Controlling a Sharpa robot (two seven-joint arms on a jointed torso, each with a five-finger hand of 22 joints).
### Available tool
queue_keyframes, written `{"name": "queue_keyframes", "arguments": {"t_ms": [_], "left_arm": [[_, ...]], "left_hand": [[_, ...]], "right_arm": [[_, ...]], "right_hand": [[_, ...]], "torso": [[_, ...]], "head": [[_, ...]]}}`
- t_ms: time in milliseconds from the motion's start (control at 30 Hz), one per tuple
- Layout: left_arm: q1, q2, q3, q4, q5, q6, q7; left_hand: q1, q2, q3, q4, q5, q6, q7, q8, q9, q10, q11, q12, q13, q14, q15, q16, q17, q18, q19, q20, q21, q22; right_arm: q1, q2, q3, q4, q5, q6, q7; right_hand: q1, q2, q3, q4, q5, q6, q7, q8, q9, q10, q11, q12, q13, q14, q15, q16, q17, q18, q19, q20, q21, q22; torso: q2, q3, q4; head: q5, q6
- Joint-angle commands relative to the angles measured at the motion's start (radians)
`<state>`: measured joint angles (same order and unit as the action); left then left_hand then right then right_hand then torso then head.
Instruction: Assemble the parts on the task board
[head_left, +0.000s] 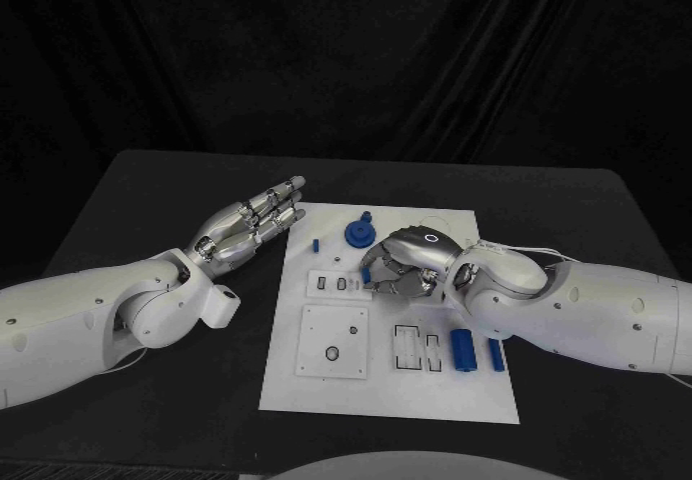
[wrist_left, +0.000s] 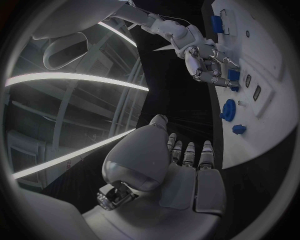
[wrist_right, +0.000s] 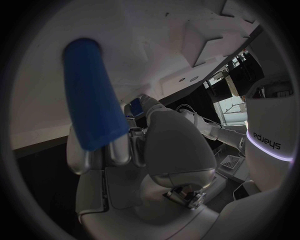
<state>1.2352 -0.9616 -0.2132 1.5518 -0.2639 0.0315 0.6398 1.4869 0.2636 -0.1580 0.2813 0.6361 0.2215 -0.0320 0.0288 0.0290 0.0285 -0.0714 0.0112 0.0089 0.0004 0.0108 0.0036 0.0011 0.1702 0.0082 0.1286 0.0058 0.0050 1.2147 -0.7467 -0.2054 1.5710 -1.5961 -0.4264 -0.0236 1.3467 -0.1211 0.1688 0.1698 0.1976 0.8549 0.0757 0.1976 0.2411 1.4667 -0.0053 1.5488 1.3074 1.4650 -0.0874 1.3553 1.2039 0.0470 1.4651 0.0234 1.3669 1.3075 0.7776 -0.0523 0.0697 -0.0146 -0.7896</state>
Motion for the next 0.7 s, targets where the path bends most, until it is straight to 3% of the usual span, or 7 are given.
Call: {"name": "queue_keyframes", "arguments": {"t_ms": [33, 267, 333, 367, 433, 533, 700], "left_arm": [[-0.002, 0.001, 0.001, 0.000, -0.005, 0.015, 0.009], [-0.002, -0.001, 0.001, 0.001, -0.005, 0.012, 0.009], [-0.002, -0.003, 0.001, 0.003, -0.005, 0.009, 0.009], [-0.002, -0.004, 0.001, 0.003, -0.005, 0.008, 0.008], [-0.002, -0.006, 0.001, 0.005, -0.005, 0.004, 0.010], [-0.002, -0.007, 0.001, 0.009, -0.005, -0.002, 0.014], [-0.002, -0.011, 0.001, 0.018, -0.005, -0.016, 0.023]], "left_hand": [[0.008, 0.000, 0.007, -0.001, 0.004, -0.002, 0.007, 0.002, 0.001, -0.003, 0.006, -0.003, -0.001, 0.000, 0.006, -0.004, -0.001, 0.009, 0.002, 0.006, 0.005, 0.001], [0.008, 0.000, 0.007, -0.001, 0.004, -0.002, 0.007, 0.002, 0.001, -0.003, 0.006, -0.003, -0.001, 0.000, 0.006, -0.004, -0.001, 0.009, 0.002, 0.006, 0.005, 0.001], [0.008, 0.000, 0.007, -0.001, 0.004, -0.002, 0.007, 0.002, 0.001, -0.003, 0.006, -0.003, -0.001, 0.000, 0.006, -0.004, -0.001, 0.009, 0.002, 0.006, 0.005, 0.001], [0.008, 0.000, 0.008, -0.002, 0.004, -0.002, 0.007, 0.002, 0.001, -0.003, 0.006, -0.003, -0.001, 0.000, 0.006, -0.004, -0.001, 0.009, 0.002, 0.006, 0.005, 0.001], [0.008, 0.000, 0.008, -0.002, 0.004, -0.002, 0.007, 0.002, 0.001, -0.003, 0.006, -0.003, -0.001, 0.000, 0.006, -0.004, -0.001, 0.009, 0.002, 0.006, 0.005, 0.001], [0.009, -0.003, 0.009, -0.003, 0.005, 0.000, 0.007, 0.002, 0.001, -0.003, 0.006, -0.003, -0.001, 0.000, 0.005, -0.004, -0.001, 0.009, 0.002, 0.006, 0.005, 0.001], [0.013, -0.010, 0.010, -0.007, 0.005, 0.004, 0.010, 0.003, 0.002, -0.002, 0.009, -0.003, -0.001, 0.000, 0.004, -0.004, -0.001, 0.010, 0.003, 0.006, 0.006, 0.001]], "right_arm": [[-0.003, 0.000, -0.002, -0.002, -0.003, 0.020, -0.021], [-0.003, -0.004, -0.002, 0.001, -0.003, -0.015, -0.006], [-0.003, -0.007, -0.002, 0.005, -0.003, -0.038, 0.004], [-0.003, -0.010, -0.002, 0.007, -0.003, -0.052, 0.010], [-0.003, -0.019, -0.002, 0.018, -0.003, -0.101, 0.028], [0.002, -0.037, -0.002, 0.041, -0.003, -0.177, 0.050], [0.041, -0.077, -0.002, 0.084, -0.003, -0.298, 0.091]], "right_hand": [[-0.013, -0.003, -0.013, 0.009, -0.037, -0.036, -0.002, -0.019, -0.018, 0.079, -0.004, 0.003, 0.192, 0.050, -0.002, -0.001, -0.003, 0.003, 0.030, 0.001, -0.006, 0.185], [-0.019, -0.033, -0.039, 0.062, -0.112, -0.129, -0.016, -0.076, -0.070, 0.077, -0.024, 0.002, 0.187, 0.048, -0.018, -0.003, -0.010, 0.004, 0.030, -0.014, -0.011, 0.187], [-0.023, -0.060, -0.056, 0.103, -0.136, -0.251, -0.024, -0.113, -0.107, 0.077, -0.031, 0.001, 0.187, 0.048, -0.024, -0.003, -0.012, 0.004, 0.030, -0.019, -0.014, 0.187], [-0.026, -0.094, -0.080, 0.125, -0.146, -0.332, -0.032, -0.136, -0.131, 0.077, -0.038, 0.001, 0.186, 0.047, -0.029, -0.003, -0.012, 0.004, 0.030, -0.024, -0.015, 0.187], [-0.037, -0.118, -0.107, 0.128, -0.146, -0.404, -0.041, -0.153, -0.151, 0.077, -0.045, 0.001, 0.186, 0.047, -0.035, -0.003, -0.013, 0.004, 0.030, -0.029, -0.015, 0.188], [-0.051, -0.117, -0.181, 0.129, -0.145, -0.404, -0.042, -0.152, -0.157, 0.079, -0.050, 0.003, 0.192, 0.047, -0.041, -0.001, -0.011, 0.003, 0.031, -0.037, -0.014, 0.189], [-0.079, -0.102, -0.184, 0.129, -0.146, -0.317, -0.032, -0.136, -0.147, 0.081, -0.044, 0.005, 0.198, 0.051, -0.034, 0.009, 0.002, -0.001, 0.036, -0.035, 0.001, 0.196]], "torso": [[0.000, -0.0002, -0.0001], [0.001, -0.0003, -0.0003], [0.001, -0.0002, -0.0003], [0.001, -0.0002, -0.0002], [0.001, -0.0001, -0.0004], [0.001, 0.0007, -0.0012], [0.001, 0.0014, -0.0007]], "head": [[0.000, -0.001], [0.003, 0.000], [0.004, 0.000], [0.005, 0.002], [0.007, 0.003], [0.012, 0.004], [0.014, 0.005]]}}
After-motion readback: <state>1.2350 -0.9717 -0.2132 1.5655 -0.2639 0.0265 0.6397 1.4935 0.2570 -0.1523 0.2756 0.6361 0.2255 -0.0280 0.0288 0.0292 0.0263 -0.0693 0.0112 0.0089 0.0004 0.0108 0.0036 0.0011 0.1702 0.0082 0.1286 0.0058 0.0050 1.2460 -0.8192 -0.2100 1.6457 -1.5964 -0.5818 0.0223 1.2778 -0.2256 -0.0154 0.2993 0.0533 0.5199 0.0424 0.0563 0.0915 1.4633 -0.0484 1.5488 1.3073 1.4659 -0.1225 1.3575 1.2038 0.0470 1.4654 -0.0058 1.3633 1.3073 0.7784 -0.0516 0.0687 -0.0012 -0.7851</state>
